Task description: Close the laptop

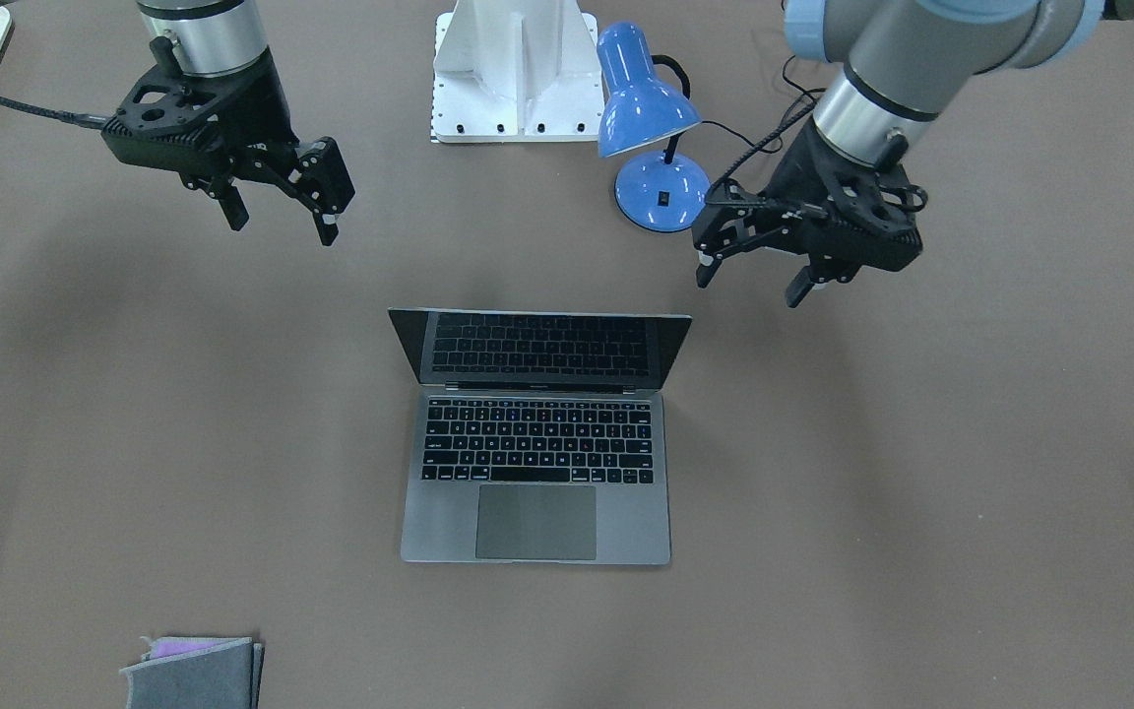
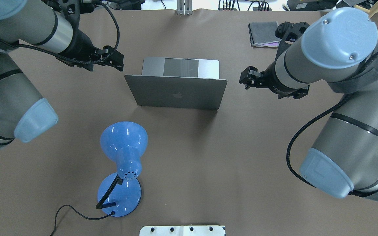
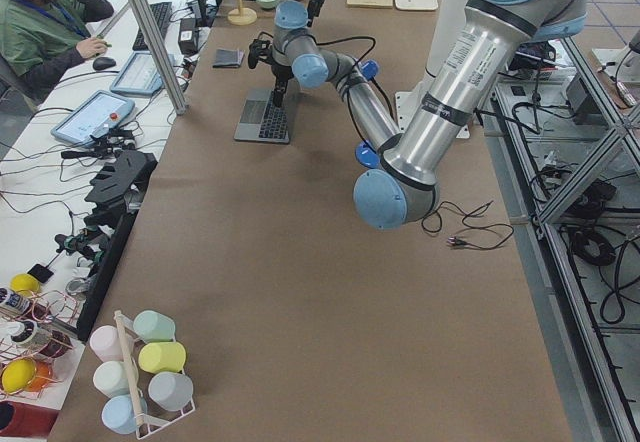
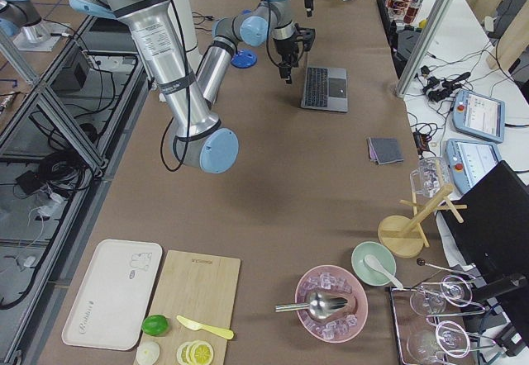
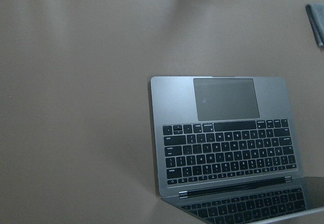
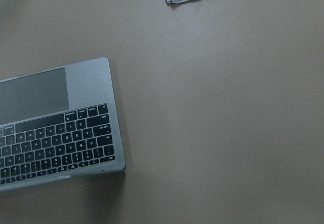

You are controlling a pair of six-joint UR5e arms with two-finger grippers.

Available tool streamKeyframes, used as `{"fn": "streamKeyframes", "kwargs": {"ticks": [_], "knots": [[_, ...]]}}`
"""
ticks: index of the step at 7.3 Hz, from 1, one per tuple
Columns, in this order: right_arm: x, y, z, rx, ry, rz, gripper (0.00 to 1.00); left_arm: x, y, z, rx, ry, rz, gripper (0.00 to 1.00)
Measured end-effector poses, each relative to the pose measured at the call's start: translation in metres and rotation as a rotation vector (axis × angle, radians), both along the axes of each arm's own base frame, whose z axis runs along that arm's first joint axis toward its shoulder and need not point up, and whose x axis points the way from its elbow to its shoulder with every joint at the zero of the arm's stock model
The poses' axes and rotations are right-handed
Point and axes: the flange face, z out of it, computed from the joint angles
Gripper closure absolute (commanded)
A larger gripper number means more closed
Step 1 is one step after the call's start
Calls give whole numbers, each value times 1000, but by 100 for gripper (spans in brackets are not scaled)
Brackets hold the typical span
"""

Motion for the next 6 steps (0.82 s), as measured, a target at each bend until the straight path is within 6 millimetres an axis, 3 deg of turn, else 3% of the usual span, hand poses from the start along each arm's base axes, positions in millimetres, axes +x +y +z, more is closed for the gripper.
{"fn": "streamKeyframes", "kwargs": {"ticks": [2, 5, 6], "knots": [[-23, -2, -18, -47, 3, 31, 14, 27, 18, -11, -7, -37, -4, 3], [-62, 5, -42, -103, 5, 78, 21, 47, 28, -13, 2, -53, 3, 3], [-75, 4, -50, -116, 6, 93, 32, 57, 33, -14, 15, -63, 2, 4]]}}
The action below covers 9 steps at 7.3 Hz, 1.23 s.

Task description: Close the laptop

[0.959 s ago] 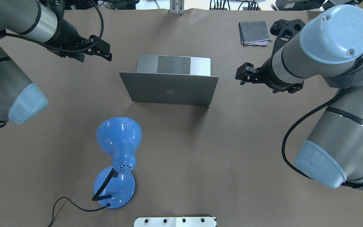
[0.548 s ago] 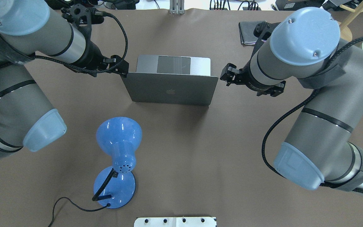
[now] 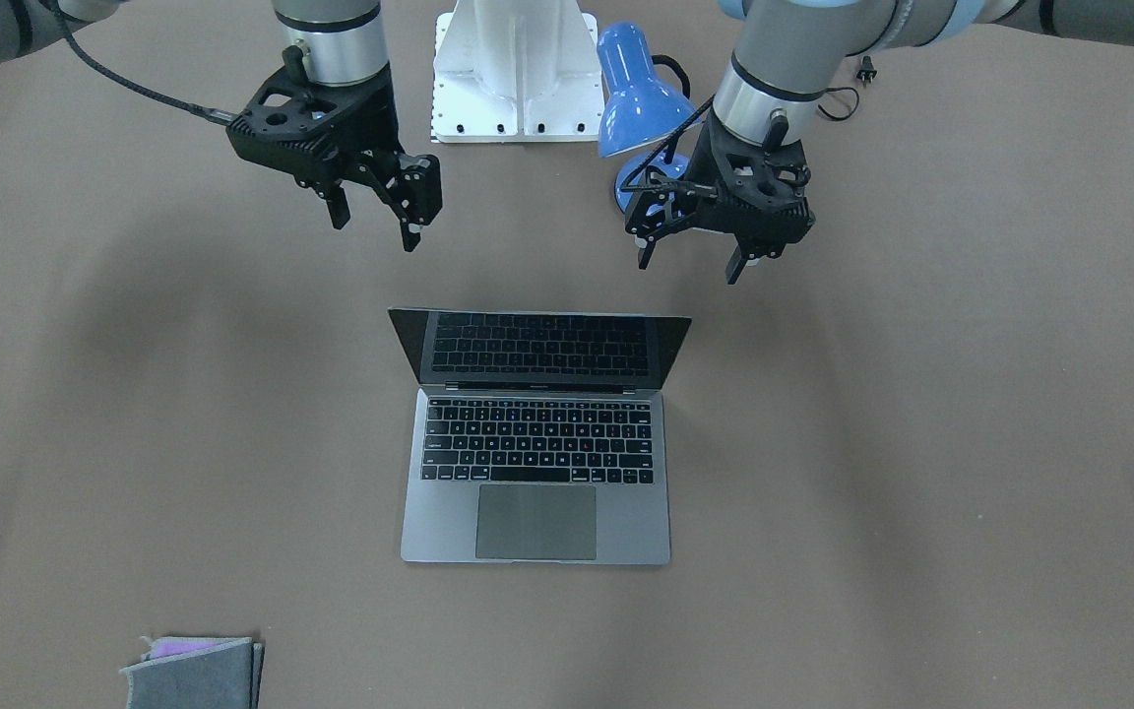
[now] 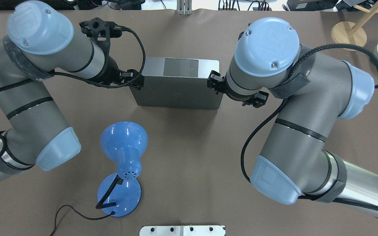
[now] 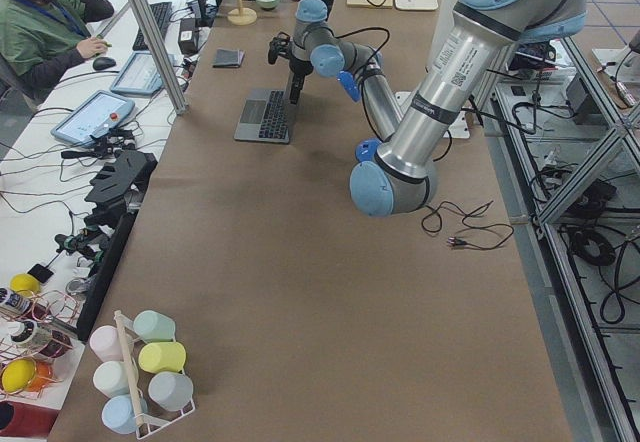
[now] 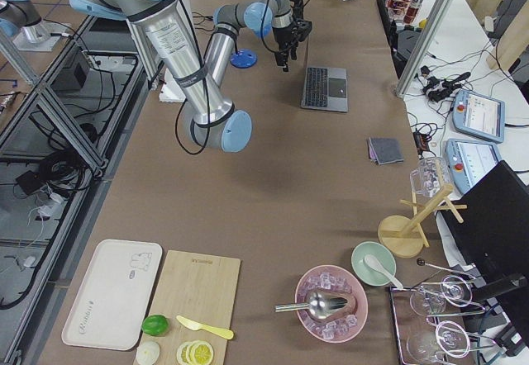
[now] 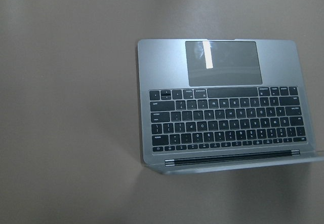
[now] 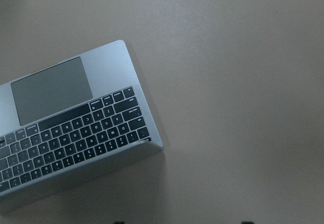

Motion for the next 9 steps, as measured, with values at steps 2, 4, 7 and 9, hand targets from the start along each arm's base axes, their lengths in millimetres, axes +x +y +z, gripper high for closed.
{"fn": "streamKeyframes", "kwargs": {"ticks": [2, 4, 7, 9], "knots": [[-20, -5, -11, -8, 7, 9, 66, 14, 6, -5, 16, -7, 5, 33], [-28, -6, -18, -6, 7, 9, 97, 21, 9, -6, 18, -9, 13, 84], [-35, -7, -17, -5, 12, 4, 100, 28, 6, -8, 18, -13, 16, 100], [-42, -12, -14, 2, 12, -2, 100, 33, 2, -8, 18, -20, 19, 100]]}}
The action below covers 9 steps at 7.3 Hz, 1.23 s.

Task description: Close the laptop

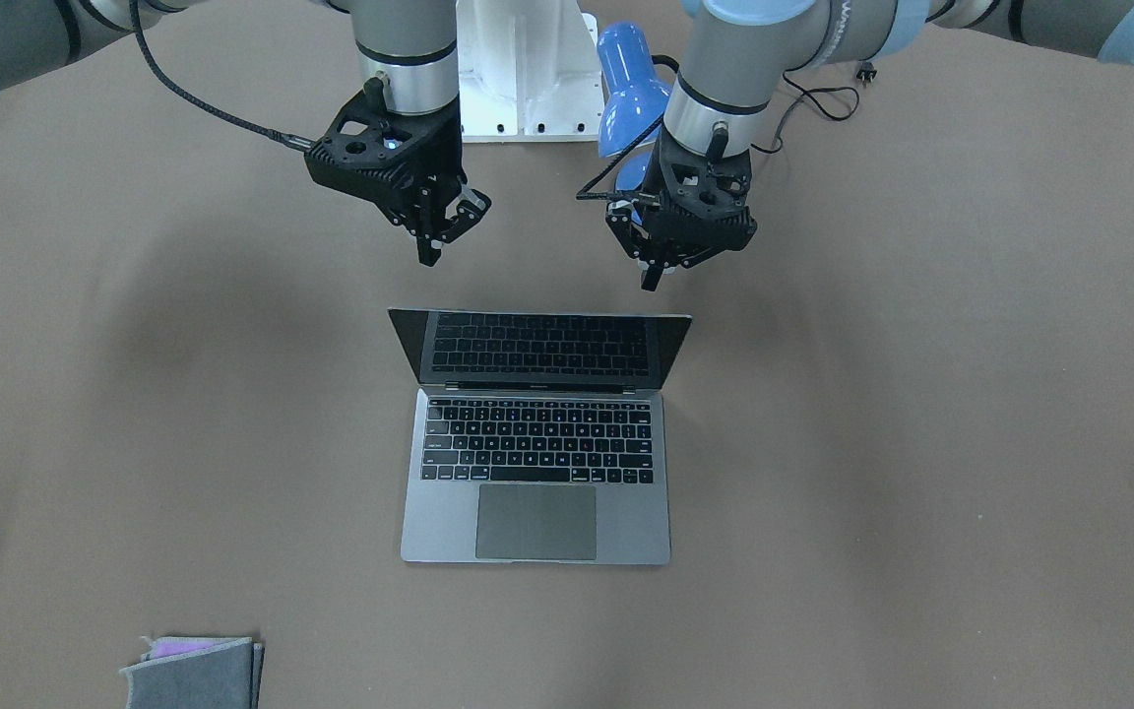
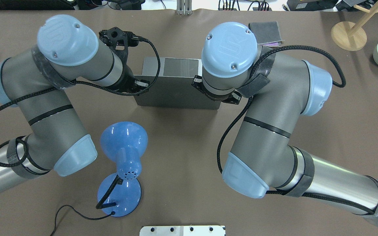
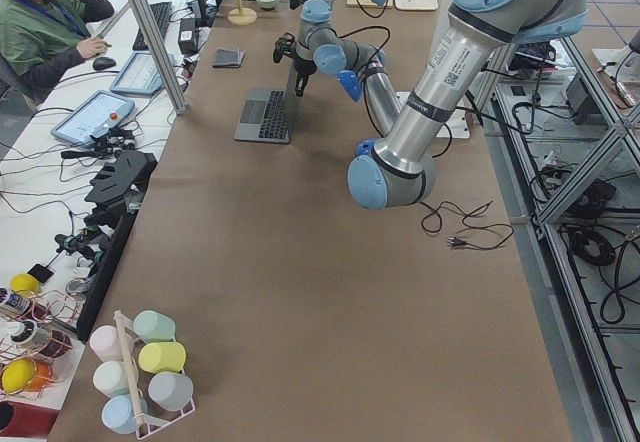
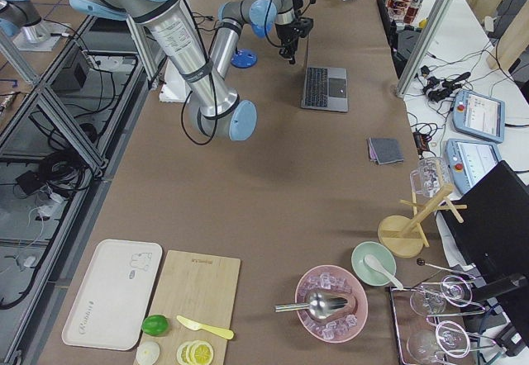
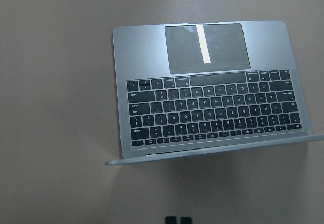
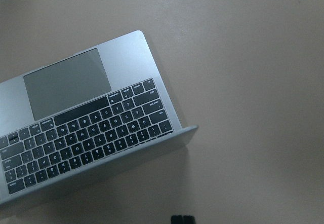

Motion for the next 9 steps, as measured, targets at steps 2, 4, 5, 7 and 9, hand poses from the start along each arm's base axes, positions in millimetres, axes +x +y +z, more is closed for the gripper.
{"fn": "streamKeyframes", "kwargs": {"ticks": [2, 4, 5, 7, 9], "knots": [[-9, -10, 3, 5, 0, 3, 100, 7, -6, -3, -1, -6, 2, 100], [-13, -26, 8, 23, 4, 1, 100, 11, -11, -5, 3, -10, 5, 100], [-15, -36, 12, 31, 6, 4, 100, 14, -14, -4, 5, -16, 7, 100], [-16, -49, 19, 44, 10, 5, 100, 14, -32, -3, 16, -34, 5, 100], [-17, -60, 21, 52, 14, 7, 100, 13, -58, -6, 24, -52, -8, 100]]}}
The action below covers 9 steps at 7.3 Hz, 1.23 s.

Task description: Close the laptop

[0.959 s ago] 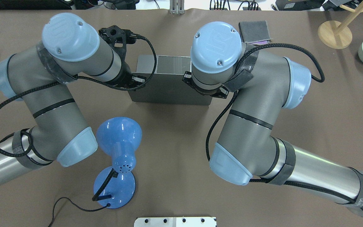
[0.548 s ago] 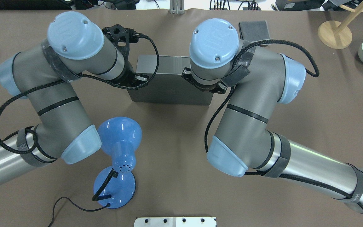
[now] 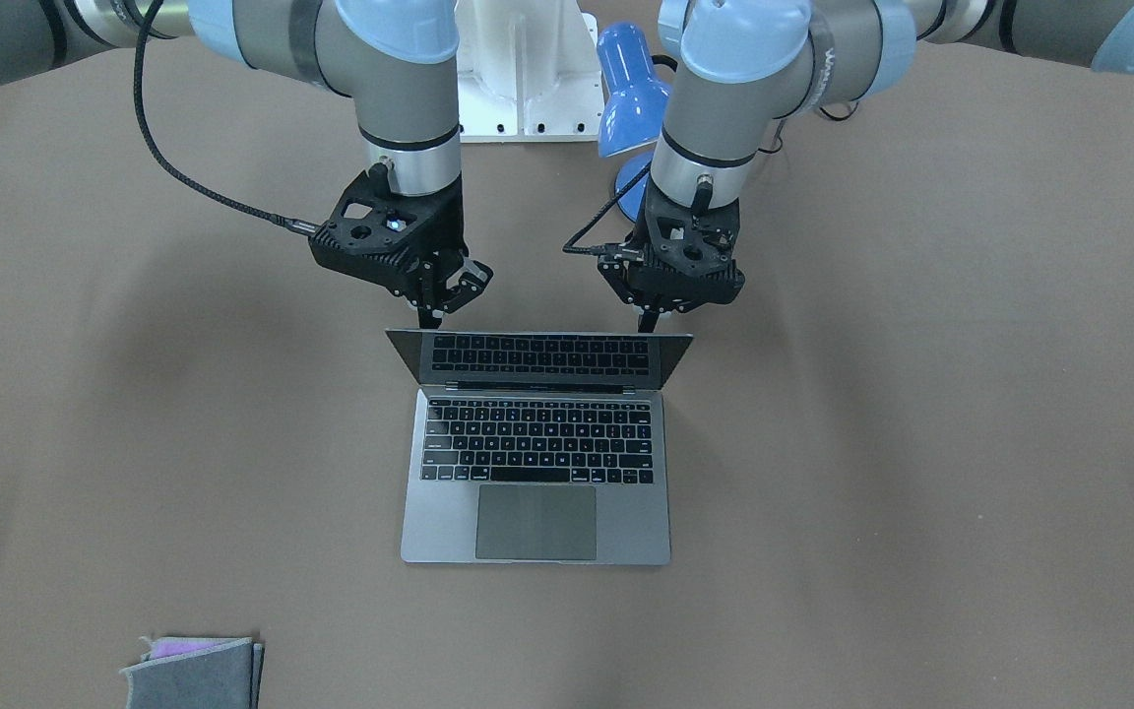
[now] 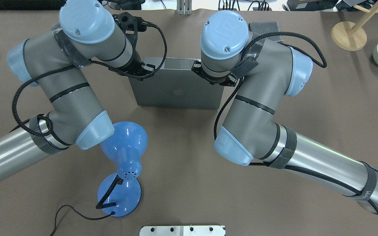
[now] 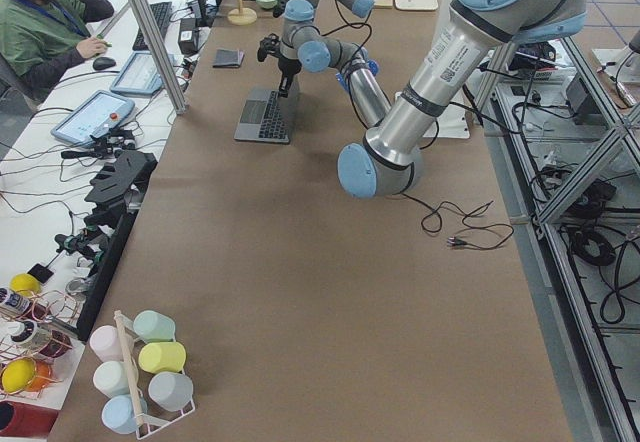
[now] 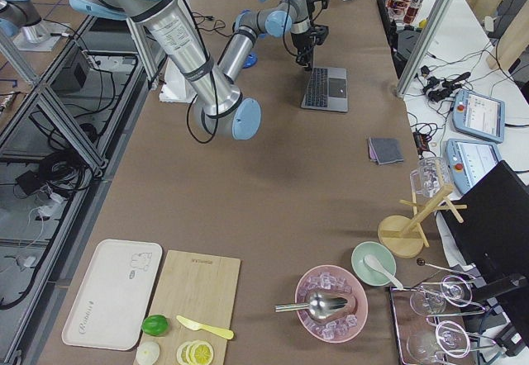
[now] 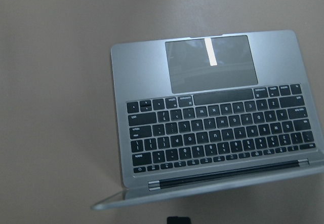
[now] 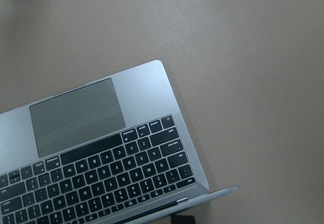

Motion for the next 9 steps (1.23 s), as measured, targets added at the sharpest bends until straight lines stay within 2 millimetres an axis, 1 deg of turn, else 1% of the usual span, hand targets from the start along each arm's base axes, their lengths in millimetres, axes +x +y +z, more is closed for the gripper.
{"fn": "streamKeyframes", "kwargs": {"ticks": [1, 3, 5, 7, 9], "knots": [[-2, -7, 2, 1, 2, 3, 100, 2, -15, -2, 5, -7, -6, 100], [-8, -22, 10, 3, 7, 11, 100, 11, -45, 10, 17, -6, -22, 100], [-19, -44, 18, 4, 10, 22, 100, 22, -64, 20, 17, -17, -24, 100], [-23, -75, 24, 11, 27, 31, 100, 28, -76, 25, 15, -28, -25, 100], [-30, -112, 34, 17, 33, 46, 100, 35, -89, 34, 24, -28, -33, 100]]}}
